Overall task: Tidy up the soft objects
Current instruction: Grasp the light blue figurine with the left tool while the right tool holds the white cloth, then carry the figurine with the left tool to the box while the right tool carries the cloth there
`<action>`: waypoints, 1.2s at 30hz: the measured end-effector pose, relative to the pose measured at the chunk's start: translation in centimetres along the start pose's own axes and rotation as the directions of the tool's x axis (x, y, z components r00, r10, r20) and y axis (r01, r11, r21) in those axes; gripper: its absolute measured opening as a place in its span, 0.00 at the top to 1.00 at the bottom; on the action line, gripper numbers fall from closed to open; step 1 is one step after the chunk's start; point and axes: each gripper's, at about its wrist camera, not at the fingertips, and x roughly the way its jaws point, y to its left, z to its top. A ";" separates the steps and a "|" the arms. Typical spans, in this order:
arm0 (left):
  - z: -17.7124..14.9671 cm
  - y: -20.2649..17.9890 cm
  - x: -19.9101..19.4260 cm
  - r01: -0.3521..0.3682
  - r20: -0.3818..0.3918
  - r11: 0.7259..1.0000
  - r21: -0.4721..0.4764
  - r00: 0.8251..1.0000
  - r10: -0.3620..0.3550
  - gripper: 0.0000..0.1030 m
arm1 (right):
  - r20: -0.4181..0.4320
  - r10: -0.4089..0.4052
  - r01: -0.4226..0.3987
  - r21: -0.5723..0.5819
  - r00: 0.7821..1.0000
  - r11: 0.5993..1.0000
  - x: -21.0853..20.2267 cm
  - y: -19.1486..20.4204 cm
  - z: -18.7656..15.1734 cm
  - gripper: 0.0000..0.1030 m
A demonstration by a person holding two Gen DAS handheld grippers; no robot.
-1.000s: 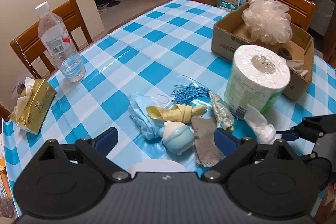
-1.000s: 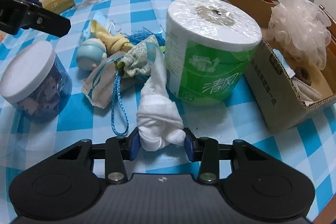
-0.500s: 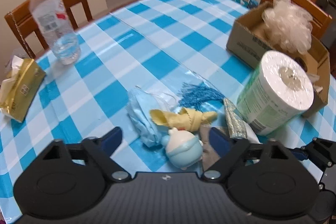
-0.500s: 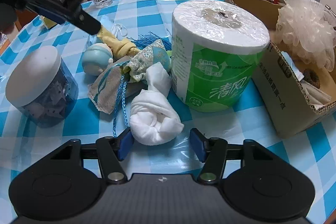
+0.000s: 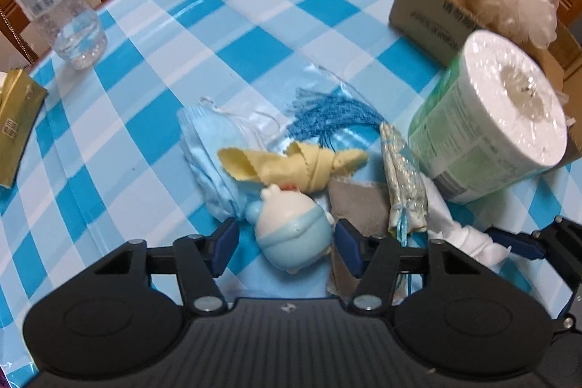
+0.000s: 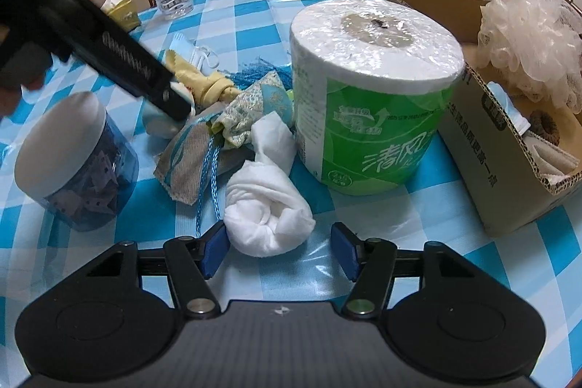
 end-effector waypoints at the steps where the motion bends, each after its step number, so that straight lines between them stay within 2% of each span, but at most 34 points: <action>1: 0.0 -0.1 0.2 -0.001 -0.006 1.000 0.003 1.000 0.001 0.46 | 0.005 0.004 -0.004 0.002 1.000 1.000 0.0 -0.1 0.1 0.36; 12: 0.2 -0.7 0.9 0.000 -0.021 1.000 -0.004 1.000 0.000 0.53 | 0.043 0.010 -0.008 -0.068 0.999 0.998 0.2 0.9 0.7 0.37; 13: 0.2 -0.7 1.0 -0.002 -0.024 1.000 -0.004 1.000 0.002 0.53 | 0.044 0.011 -0.008 -0.072 0.999 0.997 0.3 1.0 0.8 0.38; 16: 0.1 -0.6 1.1 0.004 -0.022 1.000 -0.016 1.000 -0.004 0.54 | 0.029 0.021 -0.019 -0.079 0.999 0.997 0.5 1.0 1.1 0.50; 20: 0.0 -0.5 1.0 0.005 -0.017 1.000 -0.013 1.000 -0.005 0.56 | 0.037 0.032 -0.028 -0.097 0.999 0.995 0.0 1.1 1.2 0.50; 27: -0.3 -0.4 -0.6 0.006 0.009 1.000 -0.007 1.000 -0.006 0.57 | 0.021 0.051 -0.048 -0.141 0.998 0.989 -1.1 1.0 1.2 0.50; 36: -1.2 -1.4 -4.3 0.019 0.057 0.999 0.028 0.998 -0.021 0.58 | -0.025 0.085 -0.088 -0.199 0.996 0.976 -3.4 -0.4 1.4 0.50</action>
